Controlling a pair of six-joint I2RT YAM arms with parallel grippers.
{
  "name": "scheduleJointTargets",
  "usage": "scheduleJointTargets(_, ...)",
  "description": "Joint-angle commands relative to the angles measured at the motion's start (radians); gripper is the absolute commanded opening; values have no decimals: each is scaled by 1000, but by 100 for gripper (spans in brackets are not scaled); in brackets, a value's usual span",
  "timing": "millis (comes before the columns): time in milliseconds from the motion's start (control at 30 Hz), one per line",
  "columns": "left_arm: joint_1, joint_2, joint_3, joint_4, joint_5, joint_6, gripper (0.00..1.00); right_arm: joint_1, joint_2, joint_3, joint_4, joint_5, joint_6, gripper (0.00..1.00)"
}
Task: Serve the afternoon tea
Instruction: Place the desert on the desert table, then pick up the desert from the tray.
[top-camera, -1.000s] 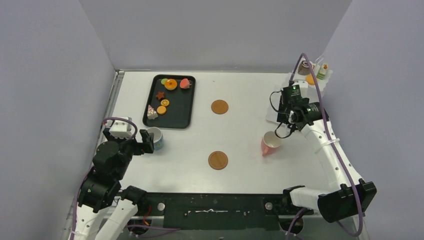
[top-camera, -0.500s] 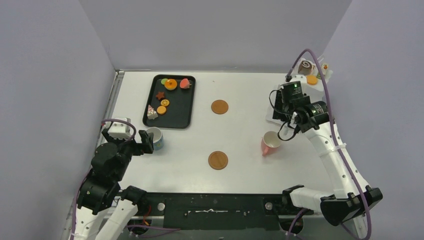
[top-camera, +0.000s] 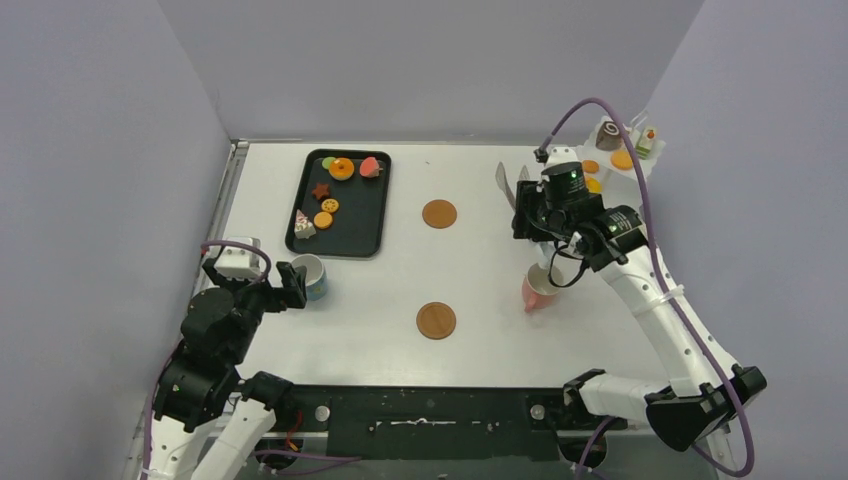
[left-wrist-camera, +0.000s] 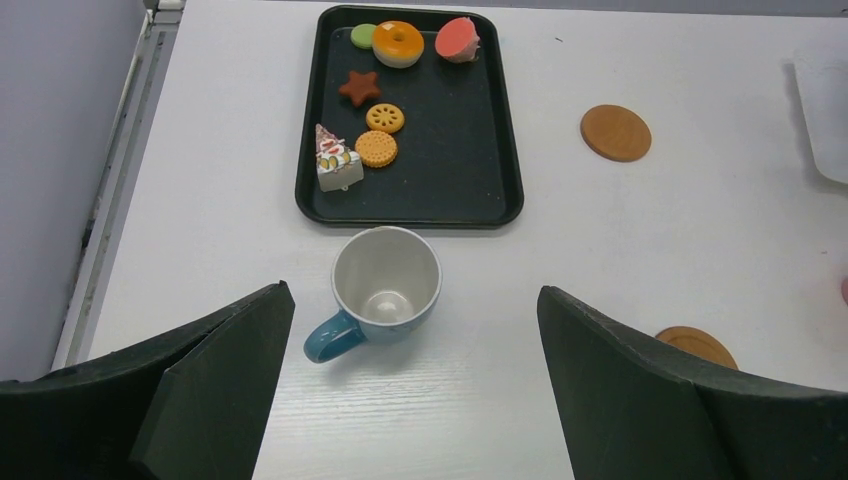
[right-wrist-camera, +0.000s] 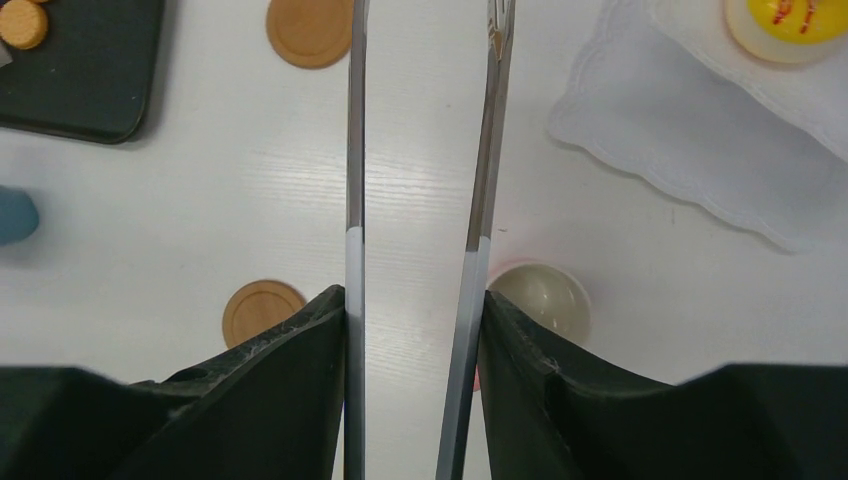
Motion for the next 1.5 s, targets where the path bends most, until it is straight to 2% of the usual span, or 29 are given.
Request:
scheduleJointTargets(0, 7, -7, 5, 60, -2, 15, 91, 29, 33, -14, 180, -99, -21, 45)
scheduleJointTargets(233, 7, -19, 6, 55, -24, 17, 91, 156, 184, 44, 278, -90, -98, 45)
scheduleJointTargets(467, 9, -22, 6, 49, -31, 16, 91, 288, 425, 224, 338, -10, -188, 46)
scheduleJointTargets(700, 9, -29, 5, 53, -26, 12, 91, 290, 663, 439, 396, -15, -60, 45)
scheduleJointTargets(1033, 9, -37, 5, 46, -42, 19, 92, 268, 925, 646, 537, -61, 41, 42)
scheduleJointTargets(1233, 11, -35, 4, 52, -31, 18, 92, 254, 1062, 808, 463, -36, 25, 43)
scheduleJointTargets(1467, 11, -36, 4, 49, -29, 18, 91, 225, 1161, 892, 463, -54, 43, 42)
